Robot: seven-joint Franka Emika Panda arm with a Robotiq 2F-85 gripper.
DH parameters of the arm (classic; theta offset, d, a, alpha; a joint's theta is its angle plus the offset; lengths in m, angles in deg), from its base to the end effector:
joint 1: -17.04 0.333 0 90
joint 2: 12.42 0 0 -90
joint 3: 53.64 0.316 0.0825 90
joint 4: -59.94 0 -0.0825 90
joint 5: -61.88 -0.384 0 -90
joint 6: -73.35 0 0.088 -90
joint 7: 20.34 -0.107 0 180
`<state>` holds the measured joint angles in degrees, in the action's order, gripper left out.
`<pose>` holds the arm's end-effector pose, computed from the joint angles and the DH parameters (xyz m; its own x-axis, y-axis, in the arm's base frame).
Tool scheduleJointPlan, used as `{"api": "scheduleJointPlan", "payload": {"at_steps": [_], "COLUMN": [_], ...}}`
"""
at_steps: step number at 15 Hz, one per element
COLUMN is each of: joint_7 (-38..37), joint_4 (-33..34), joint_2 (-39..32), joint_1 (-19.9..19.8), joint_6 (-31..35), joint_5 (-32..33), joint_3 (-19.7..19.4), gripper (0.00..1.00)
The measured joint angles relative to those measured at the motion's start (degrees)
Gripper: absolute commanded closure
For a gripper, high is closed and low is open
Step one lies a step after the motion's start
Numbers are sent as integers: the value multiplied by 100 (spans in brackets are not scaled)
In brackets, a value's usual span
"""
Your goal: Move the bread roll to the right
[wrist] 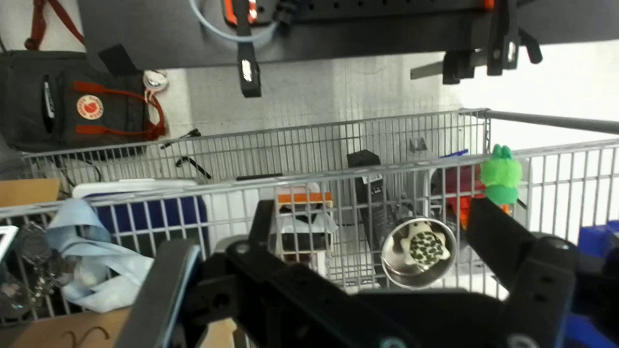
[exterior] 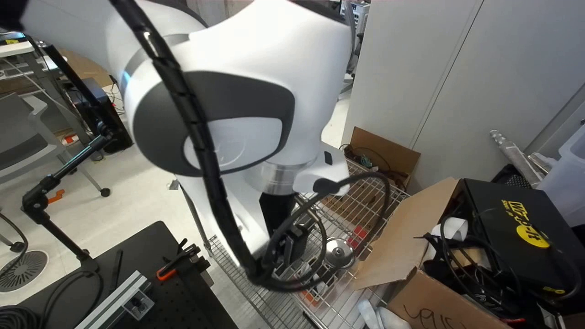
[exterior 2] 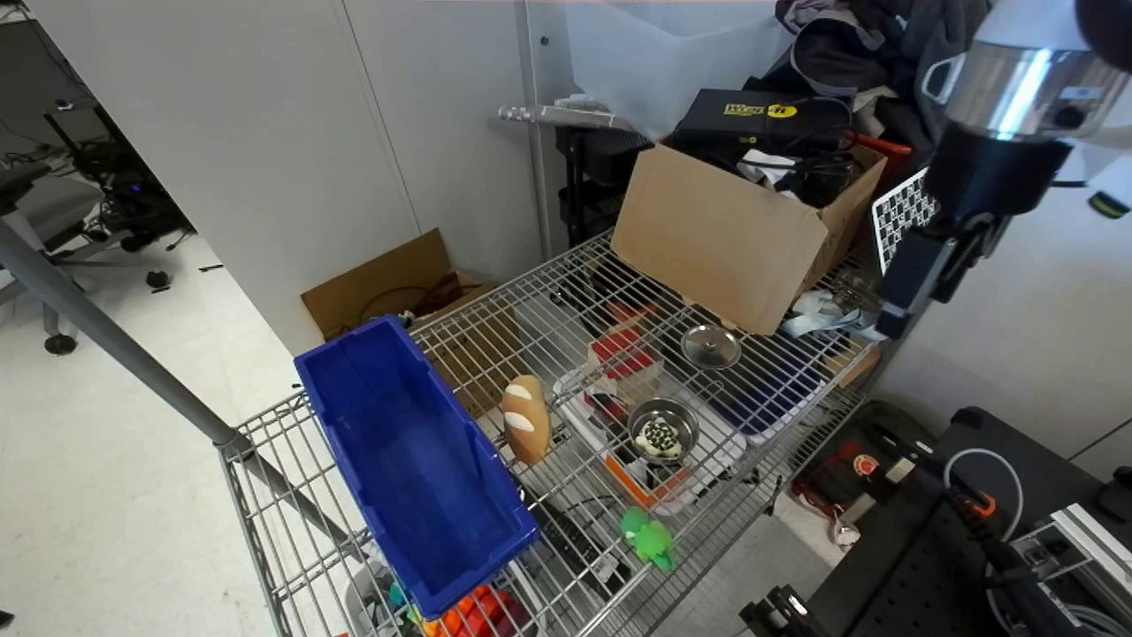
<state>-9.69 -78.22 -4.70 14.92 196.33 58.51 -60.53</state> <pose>0.4533 -0.0692 0.3531 0.9930 0.0005 -0.1185 -0.0095 -0.9964 -0.0841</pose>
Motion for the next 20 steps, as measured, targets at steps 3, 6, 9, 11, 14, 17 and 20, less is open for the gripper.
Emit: {"api": "scheduleJointPlan", "payload": {"at_steps": [3,6,9,11,14,17,20], "joint_7": [-317,-934,-1582,-1895,-2200,-2328,-2446], "joint_4": [279,763,1521,2102,2952,3714,4277], "joint_2": [-581,-1307,-2259,-2951,-3935,-4751,-5328], "joint_1": [371,689,932,1012,1012,1025,1060], "joint_6": [666,1206,1434,1521,1732,1928,2313], "joint_5": [-555,-572,-420,-361,-367,-397,-529], "joint_3": [445,884,1078,1081,1072,1082,1145], "gripper": [0,0,0,0,0,0,0]}}
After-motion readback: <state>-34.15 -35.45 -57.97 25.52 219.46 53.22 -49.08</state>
